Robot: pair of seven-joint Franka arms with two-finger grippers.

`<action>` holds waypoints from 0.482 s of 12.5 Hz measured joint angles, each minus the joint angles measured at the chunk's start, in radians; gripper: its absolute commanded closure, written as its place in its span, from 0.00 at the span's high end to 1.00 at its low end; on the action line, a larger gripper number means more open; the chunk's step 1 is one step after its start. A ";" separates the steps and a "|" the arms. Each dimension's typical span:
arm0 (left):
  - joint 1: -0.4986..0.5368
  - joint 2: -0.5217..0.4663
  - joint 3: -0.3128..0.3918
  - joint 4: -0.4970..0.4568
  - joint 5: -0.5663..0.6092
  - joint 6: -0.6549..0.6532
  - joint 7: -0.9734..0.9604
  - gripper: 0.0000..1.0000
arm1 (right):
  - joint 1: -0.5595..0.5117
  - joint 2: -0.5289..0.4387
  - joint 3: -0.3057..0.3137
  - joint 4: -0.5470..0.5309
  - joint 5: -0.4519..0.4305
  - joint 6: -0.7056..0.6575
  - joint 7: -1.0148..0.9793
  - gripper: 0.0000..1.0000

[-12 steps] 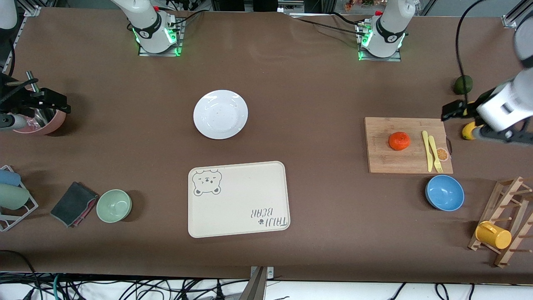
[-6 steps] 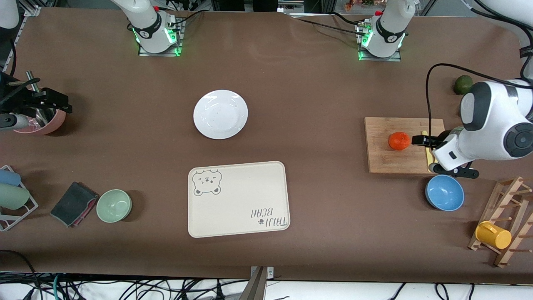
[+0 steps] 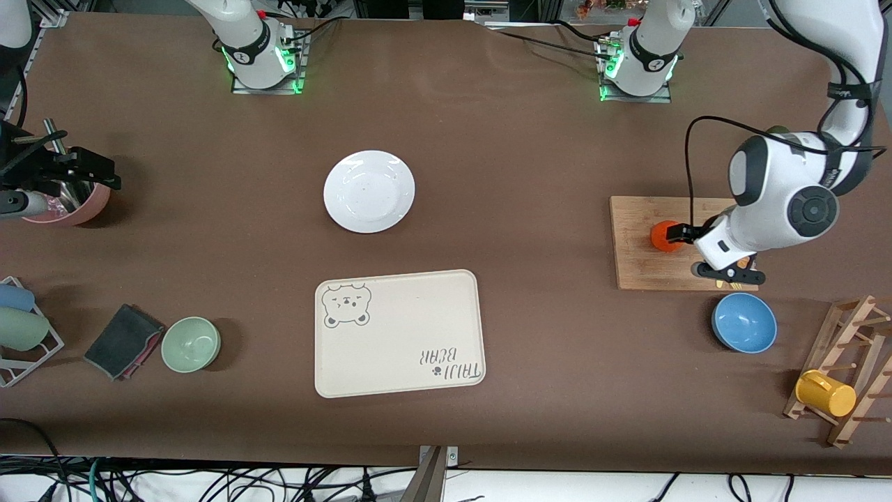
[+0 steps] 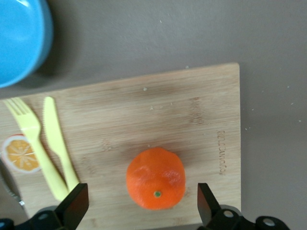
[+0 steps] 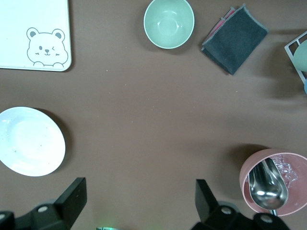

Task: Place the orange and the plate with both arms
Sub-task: 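Reach the left gripper down to the orange on the cutting board, then close the left gripper on the orange and lift it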

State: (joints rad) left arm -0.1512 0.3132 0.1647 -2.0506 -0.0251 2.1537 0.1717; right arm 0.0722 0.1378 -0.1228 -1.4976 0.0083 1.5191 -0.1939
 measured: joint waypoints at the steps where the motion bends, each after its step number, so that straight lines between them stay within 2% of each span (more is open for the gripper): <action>1: 0.000 0.000 -0.001 -0.042 0.000 0.053 0.000 1.00 | 0.000 0.000 0.000 0.000 0.000 0.000 0.000 1.00; 4: 0.000 0.000 -0.001 -0.144 0.000 0.175 0.000 1.00 | 0.000 0.000 0.000 0.000 0.000 0.000 0.000 1.00; 6: 0.000 0.008 -0.001 -0.177 0.000 0.219 -0.001 1.00 | 0.000 0.000 0.000 0.000 0.000 0.000 0.000 1.00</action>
State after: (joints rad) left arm -0.1511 0.3214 0.1633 -2.2280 -0.0251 2.3726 0.1709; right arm 0.0720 0.1379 -0.1230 -1.4976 0.0085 1.5192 -0.1939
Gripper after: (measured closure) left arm 0.000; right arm 0.000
